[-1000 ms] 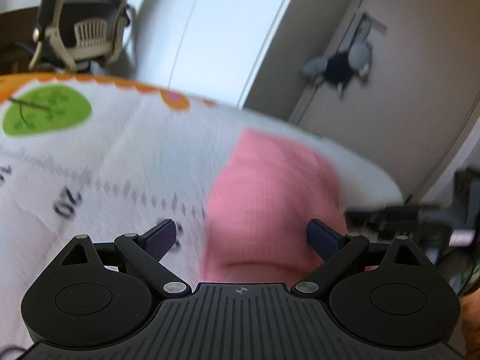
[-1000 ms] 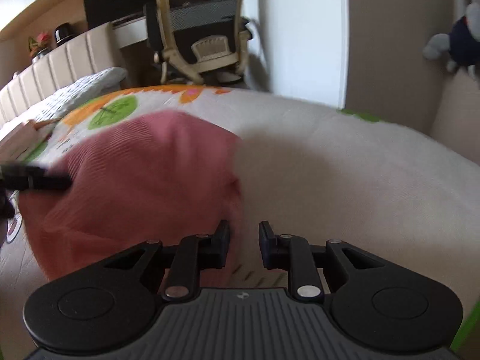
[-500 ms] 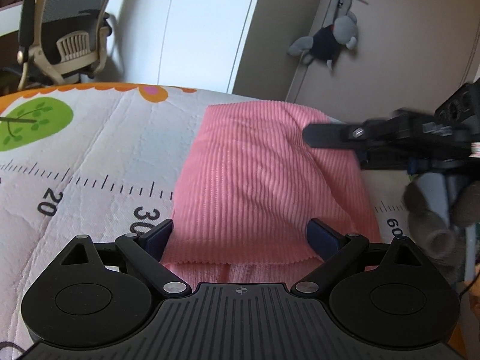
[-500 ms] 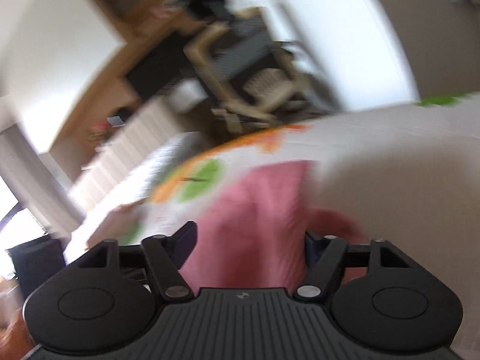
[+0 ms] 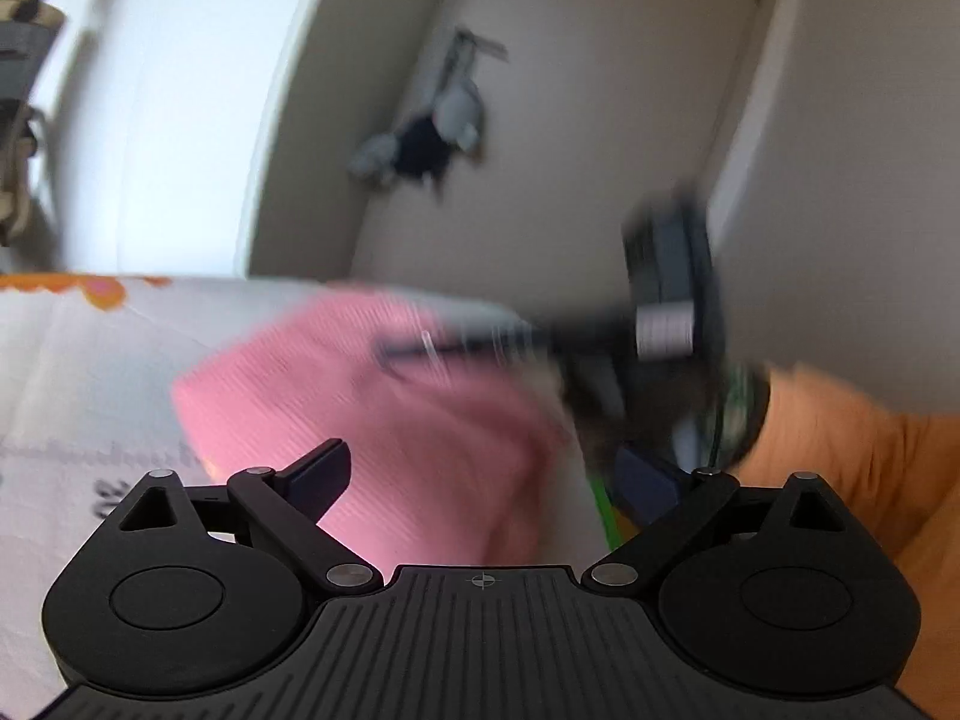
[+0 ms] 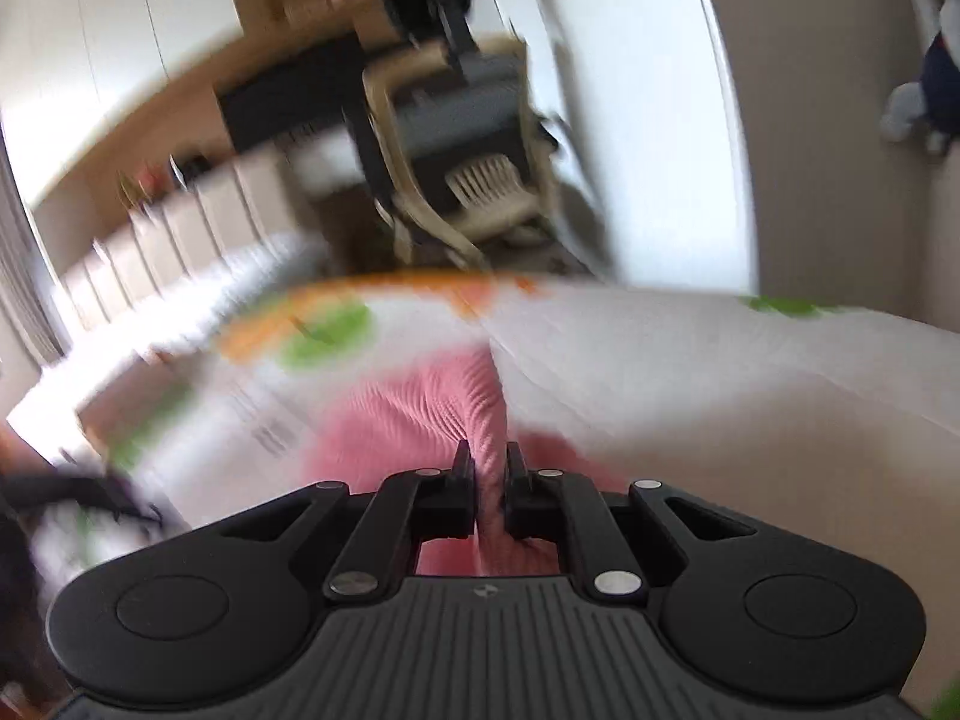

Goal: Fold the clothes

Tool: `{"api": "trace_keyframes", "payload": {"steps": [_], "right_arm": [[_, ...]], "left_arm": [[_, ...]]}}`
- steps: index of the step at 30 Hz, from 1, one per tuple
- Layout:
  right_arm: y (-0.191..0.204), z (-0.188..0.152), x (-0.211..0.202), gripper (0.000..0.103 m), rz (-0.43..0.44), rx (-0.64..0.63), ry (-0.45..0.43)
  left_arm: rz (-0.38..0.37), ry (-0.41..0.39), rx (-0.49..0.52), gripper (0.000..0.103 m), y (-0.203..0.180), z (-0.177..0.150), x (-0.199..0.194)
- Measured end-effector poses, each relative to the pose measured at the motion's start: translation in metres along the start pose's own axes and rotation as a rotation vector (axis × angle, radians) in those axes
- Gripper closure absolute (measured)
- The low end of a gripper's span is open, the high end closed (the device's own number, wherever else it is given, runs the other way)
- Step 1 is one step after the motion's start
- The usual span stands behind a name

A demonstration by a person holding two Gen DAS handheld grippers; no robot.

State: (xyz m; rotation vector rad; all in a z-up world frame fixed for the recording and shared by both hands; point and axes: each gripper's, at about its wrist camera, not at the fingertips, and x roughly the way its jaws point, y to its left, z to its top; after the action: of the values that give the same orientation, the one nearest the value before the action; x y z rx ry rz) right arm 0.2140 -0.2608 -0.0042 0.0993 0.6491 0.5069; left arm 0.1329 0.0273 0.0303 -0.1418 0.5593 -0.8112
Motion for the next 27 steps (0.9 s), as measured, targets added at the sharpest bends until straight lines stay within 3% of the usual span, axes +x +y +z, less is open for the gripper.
{"api": "trace_keyframes", "payload": {"steps": [4, 8, 11, 13, 15, 16, 17, 20, 23, 26, 27], "right_arm": [[-0.003, -0.025, 0.017, 0.095, -0.112, -0.09, 0.026], [-0.008, -0.023, 0.019, 0.095, -0.106, -0.09, 0.021], [-0.006, -0.021, 0.011, 0.095, -0.11, -0.127, 0.02], [-0.002, -0.016, 0.001, 0.093, -0.114, -0.152, 0.009], [0.005, 0.0, -0.013, 0.081, -0.118, -0.17, -0.057], [0.009, 0.008, -0.019, 0.07, -0.107, -0.174, -0.089], [0.012, 0.016, -0.023, 0.065, -0.074, -0.17, -0.117], [0.022, 0.038, -0.031, 0.064, 0.033, -0.151, -0.18], [0.029, 0.047, 0.003, 0.064, 0.17, -0.105, -0.09], [0.029, 0.033, 0.058, 0.064, 0.107, -0.12, 0.071], [0.025, 0.029, 0.066, 0.064, 0.102, -0.114, 0.083]], "left_arm": [[0.185, 0.013, -0.192, 0.003, 0.039, 0.0, 0.005], [0.213, 0.103, -0.325, 0.003, 0.056, -0.014, 0.037], [0.196, 0.124, -0.334, 0.002, 0.054, -0.017, 0.06], [0.227, 0.142, -0.292, 0.002, 0.049, -0.018, 0.068], [0.262, 0.169, -0.226, 0.002, 0.043, -0.021, 0.071], [0.278, 0.182, -0.193, 0.002, 0.04, -0.022, 0.073], [0.286, 0.191, -0.178, 0.002, 0.038, -0.025, 0.075], [0.286, 0.204, -0.195, 0.002, 0.043, -0.032, 0.076], [0.295, 0.205, -0.188, 0.002, 0.043, -0.03, 0.074], [0.31, 0.207, -0.18, 0.002, 0.043, -0.031, 0.071], [0.32, 0.206, -0.177, 0.002, 0.044, -0.031, 0.071]]}}
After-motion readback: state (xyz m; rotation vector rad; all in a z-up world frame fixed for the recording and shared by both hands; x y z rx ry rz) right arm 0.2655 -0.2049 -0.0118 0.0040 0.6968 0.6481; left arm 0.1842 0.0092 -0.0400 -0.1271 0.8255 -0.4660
